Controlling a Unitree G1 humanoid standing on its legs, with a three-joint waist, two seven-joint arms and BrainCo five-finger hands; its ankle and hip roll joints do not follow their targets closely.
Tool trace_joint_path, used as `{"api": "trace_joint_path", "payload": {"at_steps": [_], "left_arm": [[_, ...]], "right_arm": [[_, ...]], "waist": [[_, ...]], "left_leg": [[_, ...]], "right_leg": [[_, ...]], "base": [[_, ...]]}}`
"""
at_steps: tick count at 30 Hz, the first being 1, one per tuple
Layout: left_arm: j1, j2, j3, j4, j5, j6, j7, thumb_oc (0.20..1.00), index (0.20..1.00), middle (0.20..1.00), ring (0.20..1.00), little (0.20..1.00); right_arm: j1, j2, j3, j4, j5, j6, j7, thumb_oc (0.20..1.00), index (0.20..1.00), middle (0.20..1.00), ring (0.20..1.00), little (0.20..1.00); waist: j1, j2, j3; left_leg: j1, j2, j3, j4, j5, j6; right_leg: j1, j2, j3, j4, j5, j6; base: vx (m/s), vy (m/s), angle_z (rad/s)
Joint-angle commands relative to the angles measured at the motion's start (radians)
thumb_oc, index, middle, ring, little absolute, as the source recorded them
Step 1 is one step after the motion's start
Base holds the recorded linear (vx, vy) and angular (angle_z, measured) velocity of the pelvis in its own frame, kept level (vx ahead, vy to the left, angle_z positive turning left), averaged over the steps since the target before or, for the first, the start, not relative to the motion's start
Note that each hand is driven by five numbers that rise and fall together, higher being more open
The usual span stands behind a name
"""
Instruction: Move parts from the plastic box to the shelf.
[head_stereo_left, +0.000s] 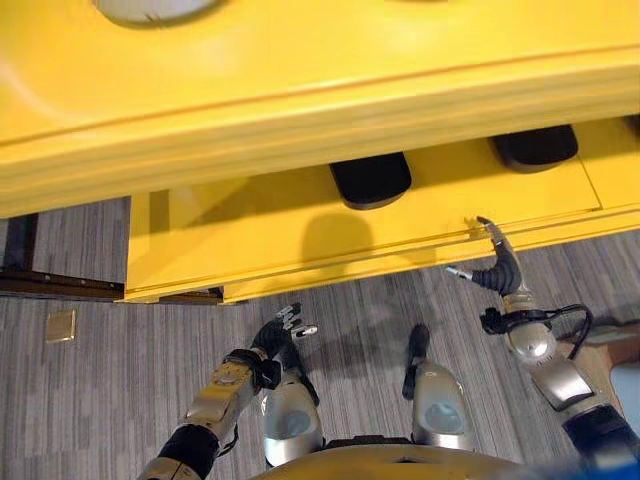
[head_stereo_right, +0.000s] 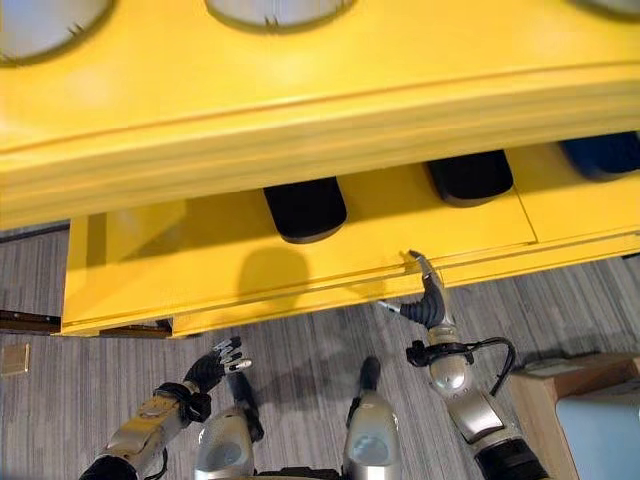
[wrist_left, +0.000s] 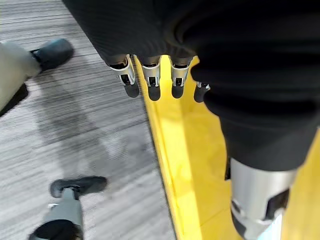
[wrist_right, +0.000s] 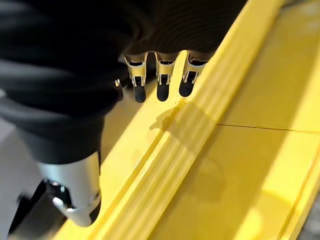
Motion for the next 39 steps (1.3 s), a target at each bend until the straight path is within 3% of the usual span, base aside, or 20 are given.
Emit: {"api": "trace_joint_path", "payload": {"at_steps": [1,4,9,21,23,24,26,28,30,34,35,38,39], "left_arm": [[0.022,0.059,0.004,-0.02,0.057,-0.011,-0.072,1.0,1.0,1.0,1.0,1.0],[0.023,0.085,0.011,-0.008,0.09,-0.015,-0.113,1.0,1.0,1.0,1.0,1.0],[0.021,0.12,0.009,-0.026,0.111,0.012,-0.153,1.0,1.0,1.0,1.0,1.0],[0.026,0.12,0.001,-0.049,0.129,0.078,-0.201,1.0,1.0,1.0,1.0,1.0],[0.023,0.12,-0.01,-0.053,0.126,0.083,-0.216,1.0,1.0,1.0,1.0,1.0],[0.009,0.121,-0.025,-0.066,0.127,0.098,-0.21,1.0,1.0,1.0,1.0,1.0],[-0.021,0.13,-0.054,-0.039,0.161,0.103,-0.208,1.0,1.0,1.0,1.0,1.0],[-0.035,0.132,-0.069,-0.022,0.172,0.105,-0.213,1.0,1.0,1.0,1.0,1.0],[-0.045,0.128,-0.084,0.002,0.172,0.103,-0.202,1.0,1.0,1.0,1.0,1.0],[-0.003,0.125,-0.066,0.038,0.197,0.069,-0.155,1.0,1.0,1.0,1.0,1.0],[0.018,0.131,-0.05,0.048,0.182,0.044,-0.14,1.0,1.0,1.0,1.0,1.0],[0.032,0.144,-0.037,0.051,0.164,0.021,-0.123,1.0,1.0,1.0,1.0,1.0],[0.038,0.144,-0.03,0.054,0.151,0.007,-0.112,1.0,1.0,1.0,1.0,1.0]], "right_arm": [[-0.082,-0.042,0.028,-0.008,-0.198,-0.103,0.095,1.0,1.0,1.0,1.0,1.0],[-0.121,-0.103,0.088,-0.001,-0.267,-0.118,0.168,1.0,1.0,1.0,1.0,1.0],[-0.183,-0.168,0.148,0.011,-0.227,-0.117,0.288,1.0,1.0,1.0,1.0,1.0],[-0.144,-0.161,0.19,-0.008,-0.22,-0.033,0.559,1.0,1.0,1.0,1.0,1.0],[-0.135,-0.161,0.184,0.003,-0.228,-0.016,0.581,1.0,1.0,1.0,1.0,1.0],[-0.137,-0.158,0.181,0.024,-0.208,-0.034,0.628,1.0,1.0,1.0,1.0,1.0],[-0.131,-0.144,0.178,0.046,-0.21,-0.02,0.671,1.0,1.0,1.0,1.0,1.0],[-0.13,-0.139,0.176,0.06,-0.188,0.005,0.669,1.0,1.0,1.0,1.0,1.0],[-0.116,-0.119,0.17,0.08,-0.185,0.017,0.661,1.0,1.0,1.0,1.0,1.0],[-0.103,-0.098,0.169,0.097,-0.238,0.002,0.716,1.0,1.0,1.0,1.0,1.0],[-0.103,-0.109,0.172,0.097,-0.204,0.007,0.738,1.0,1.0,1.0,1.0,1.0],[-0.101,-0.117,0.159,0.1,-0.168,0.042,0.733,1.0,1.0,1.0,1.0,1.0],[-0.098,-0.116,0.152,0.109,-0.161,0.055,0.72,1.0,1.0,1.0,1.0,1.0]], "waist": [[0.033,-0.034,-0.032],[0.055,-0.043,-0.046],[0.082,-0.052,-0.065],[0.081,-0.069,-0.118],[0.079,-0.073,-0.117],[0.09,-0.083,-0.11],[0.085,-0.101,-0.105],[0.082,-0.111,-0.108],[0.076,-0.124,-0.106],[0.093,-0.152,-0.107],[0.099,-0.145,-0.111],[0.099,-0.136,-0.121],[0.101,-0.127,-0.127]], "left_leg": [[0.008,0.004,-0.02,0.04,-0.038,0.026],[0.027,0.007,-0.016,0.025,-0.034,0.02],[0.059,0.007,-0.006,-0.002,-0.023,0.017],[0.107,0.004,0.03,0.018,-0.039,0.03],[0.1,0.0,0.017,0.049,-0.055,0.037],[0.055,-0.055,-0.081,0.112,-0.114,0.069],[0.045,-0.089,-0.119,0.146,-0.154,0.102],[0.035,-0.101,-0.124,0.163,-0.165,0.111],[0.032,-0.108,-0.112,0.185,-0.187,0.122],[0.068,-0.098,-0.012,0.176,-0.199,0.109],[0.096,-0.085,0.013,0.142,-0.203,0.096],[0.09,-0.095,0.032,0.116,-0.188,0.114],[0.084,-0.094,0.04,0.109,-0.179,0.123]], "right_leg": [[0.018,-0.085,-0.012,0.038,-0.028,0.07],[0.04,-0.098,-0.041,0.003,-0.001,0.085],[0.069,-0.104,-0.07,-0.03,0.022,0.096],[0.115,-0.107,-0.108,-0.029,0.017,0.086],[0.117,-0.103,-0.096,-0.019,0.01,0.079],[0.099,-0.108,-0.032,-0.012,0.017,0.088],[0.08,-0.12,0.025,0.001,0.042,0.11],[0.071,-0.128,0.044,0.001,0.061,0.113],[0.063,-0.143,0.044,0.012,0.092,0.119],[0.028,-0.18,-0.065,0.026,0.209,0.14],[0.006,-0.178,-0.094,0.075,0.218,0.142],[-0.013,-0.175,-0.096,0.183,0.178,0.136],[-0.017,-0.172,-0.105,0.245,0.138,0.123]], "base": [[0.01,-0.078,0.03],[0.01,-0.074,0.03],[0.0,-0.045,0.1],[0.01,0.026,0.05],[-0.06,0.266,0.03],[-0.12,0.319,-0.06],[-0.13,0.342,-0.51],[-0.08,0.183,-0.4],[-0.07,0.1,-0.24],[-0.13,0.034,-1.02],[-0.13,-0.002,-1.64],[-0.12,0.032,-0.97],[-0.13,0.022,-0.42]]}}
